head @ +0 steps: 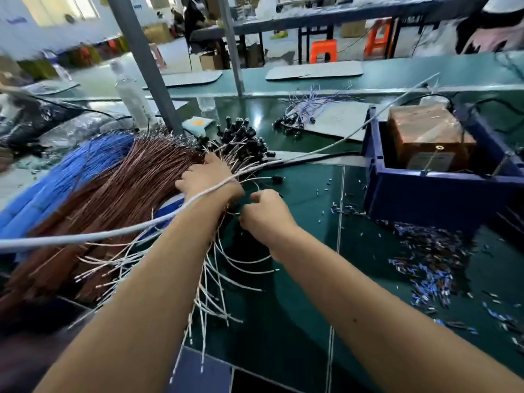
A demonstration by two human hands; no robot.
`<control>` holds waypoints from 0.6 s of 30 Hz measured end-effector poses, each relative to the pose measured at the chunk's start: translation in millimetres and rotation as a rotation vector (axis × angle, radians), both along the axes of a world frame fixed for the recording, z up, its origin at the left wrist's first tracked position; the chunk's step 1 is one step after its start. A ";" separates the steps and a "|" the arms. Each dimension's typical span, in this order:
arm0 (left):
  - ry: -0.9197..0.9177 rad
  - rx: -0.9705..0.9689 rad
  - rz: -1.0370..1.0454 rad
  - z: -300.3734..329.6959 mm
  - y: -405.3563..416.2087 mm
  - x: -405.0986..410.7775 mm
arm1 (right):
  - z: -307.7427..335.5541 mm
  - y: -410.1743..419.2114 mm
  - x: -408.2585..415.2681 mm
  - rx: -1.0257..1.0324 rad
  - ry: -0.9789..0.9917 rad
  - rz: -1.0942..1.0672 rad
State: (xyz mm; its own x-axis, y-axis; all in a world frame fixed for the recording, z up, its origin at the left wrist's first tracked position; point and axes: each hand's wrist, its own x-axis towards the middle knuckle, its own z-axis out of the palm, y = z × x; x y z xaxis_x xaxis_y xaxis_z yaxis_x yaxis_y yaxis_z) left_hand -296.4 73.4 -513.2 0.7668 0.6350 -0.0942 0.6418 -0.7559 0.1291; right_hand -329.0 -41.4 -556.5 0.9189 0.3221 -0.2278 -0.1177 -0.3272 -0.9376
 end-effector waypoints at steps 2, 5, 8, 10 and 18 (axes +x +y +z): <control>0.034 -0.050 -0.037 -7.2 12.4 4.6 | -4.8 7.6 11.8 0.106 0.073 -0.044; 0.019 -0.066 -0.065 -14.5 21.2 7.7 | -6.7 10.1 21.6 0.212 0.155 -0.099; -0.045 -0.055 -0.052 -19.6 21.5 7.9 | -4.8 12.3 23.8 0.274 0.205 -0.155; -0.085 -0.025 -0.063 -23.2 20.8 8.0 | -4.3 12.8 20.3 0.300 0.211 -0.148; -0.208 -0.003 -0.164 -40.1 5.2 12.2 | -2.4 2.4 13.8 0.315 0.214 -0.163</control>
